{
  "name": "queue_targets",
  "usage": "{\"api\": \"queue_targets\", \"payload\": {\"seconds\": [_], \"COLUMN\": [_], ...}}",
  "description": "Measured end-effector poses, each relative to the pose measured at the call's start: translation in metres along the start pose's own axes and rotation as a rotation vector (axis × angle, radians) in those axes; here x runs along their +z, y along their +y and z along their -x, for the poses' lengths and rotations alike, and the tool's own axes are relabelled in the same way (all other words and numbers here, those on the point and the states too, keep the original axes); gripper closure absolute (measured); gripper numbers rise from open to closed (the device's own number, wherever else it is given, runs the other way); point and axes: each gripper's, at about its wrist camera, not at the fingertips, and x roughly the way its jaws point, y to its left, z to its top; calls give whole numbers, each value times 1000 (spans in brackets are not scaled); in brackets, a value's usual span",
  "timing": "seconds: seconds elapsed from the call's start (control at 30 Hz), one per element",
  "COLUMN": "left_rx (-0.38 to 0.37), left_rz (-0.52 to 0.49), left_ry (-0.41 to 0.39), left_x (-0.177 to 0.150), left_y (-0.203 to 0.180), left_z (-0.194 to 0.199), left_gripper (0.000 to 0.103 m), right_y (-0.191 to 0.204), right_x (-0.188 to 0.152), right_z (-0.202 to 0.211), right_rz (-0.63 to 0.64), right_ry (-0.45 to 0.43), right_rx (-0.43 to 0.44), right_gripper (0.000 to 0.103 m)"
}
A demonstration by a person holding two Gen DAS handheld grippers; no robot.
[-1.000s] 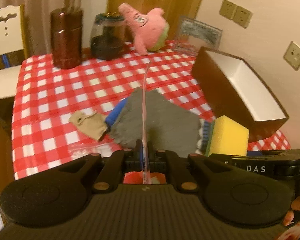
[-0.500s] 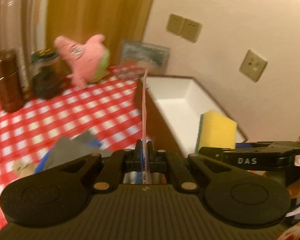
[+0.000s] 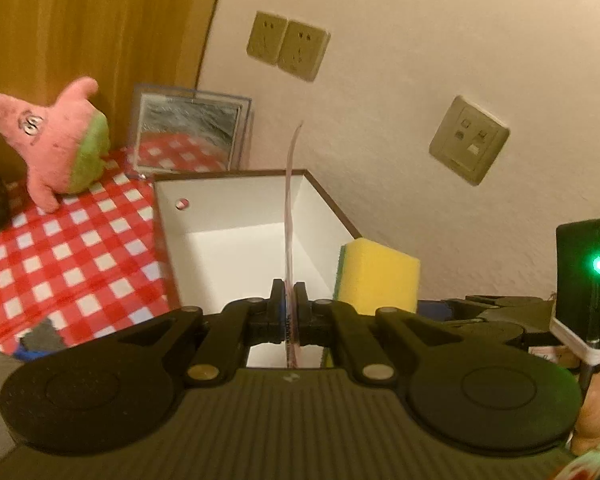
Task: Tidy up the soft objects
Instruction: 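Carry both items into the brown box and open both tools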
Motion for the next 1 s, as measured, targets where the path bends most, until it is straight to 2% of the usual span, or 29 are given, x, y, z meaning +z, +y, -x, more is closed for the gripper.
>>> {"api": "queue_targets", "payload": {"seconds": [0.3,0.33,0.37,0.47,0.57,1.0], "left_rx": [17,19,28,45,54,71], "left_rz": [37,36,36,20,28,21], "left_ry": [125,141,159,206,227,225], "left_x": [-2,-3,-4,-7,-10,-15], "left_y": [3,3,4,6,10,11], "left_z": [-65,-71,-77,-90,-94,-71], "left_gripper": [100,99,90,81,76,74], "right_y": [-28,-30,-30,-31,-33,-30], "right_x": [7,7,7,7,6,1], "right_z": [-35,-40,-42,-51,-56,-51], "right_rz": [38,45,51,83,111,133], "right_ry": [79,90,101,138,150,163], "right_rx": [22,24,27,17,14,62], "right_gripper": [31,30,30,28,26,20]}}
